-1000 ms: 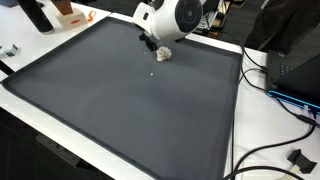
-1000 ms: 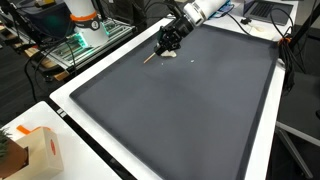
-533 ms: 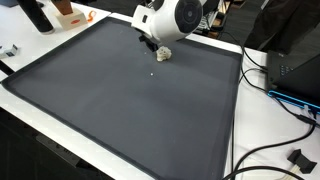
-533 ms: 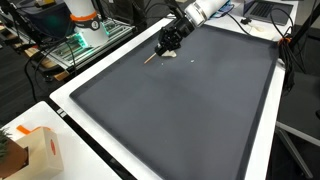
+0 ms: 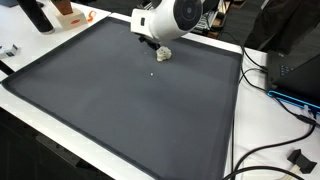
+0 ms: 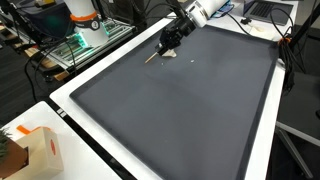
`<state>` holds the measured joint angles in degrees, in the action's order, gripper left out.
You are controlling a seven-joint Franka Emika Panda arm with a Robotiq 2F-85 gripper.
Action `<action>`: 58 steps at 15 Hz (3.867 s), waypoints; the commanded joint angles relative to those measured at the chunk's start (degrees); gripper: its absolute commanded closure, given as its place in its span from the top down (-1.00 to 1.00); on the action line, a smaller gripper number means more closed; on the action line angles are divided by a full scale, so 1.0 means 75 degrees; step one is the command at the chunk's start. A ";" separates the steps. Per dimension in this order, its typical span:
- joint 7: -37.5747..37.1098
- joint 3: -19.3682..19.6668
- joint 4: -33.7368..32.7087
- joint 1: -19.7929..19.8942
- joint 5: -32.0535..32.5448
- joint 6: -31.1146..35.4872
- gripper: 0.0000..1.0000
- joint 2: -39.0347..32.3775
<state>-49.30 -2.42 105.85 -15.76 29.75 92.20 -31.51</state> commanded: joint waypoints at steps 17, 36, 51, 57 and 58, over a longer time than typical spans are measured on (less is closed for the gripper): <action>0.4608 -0.0109 0.0339 0.0940 -0.2592 0.0273 -0.94 0.0973; 0.7993 -0.0240 0.1723 0.1951 -0.5894 0.2336 -0.94 0.2127; 0.8431 -0.0435 0.3070 0.1917 -0.7645 0.4300 -0.94 0.2613; 0.8484 -0.0511 0.3460 0.1915 -0.8210 0.4897 -0.94 0.2745; 0.8494 -0.0527 0.3526 0.1920 -0.8333 0.5020 -0.94 0.2769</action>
<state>12.85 -5.49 128.86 -2.08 -29.42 126.70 -12.94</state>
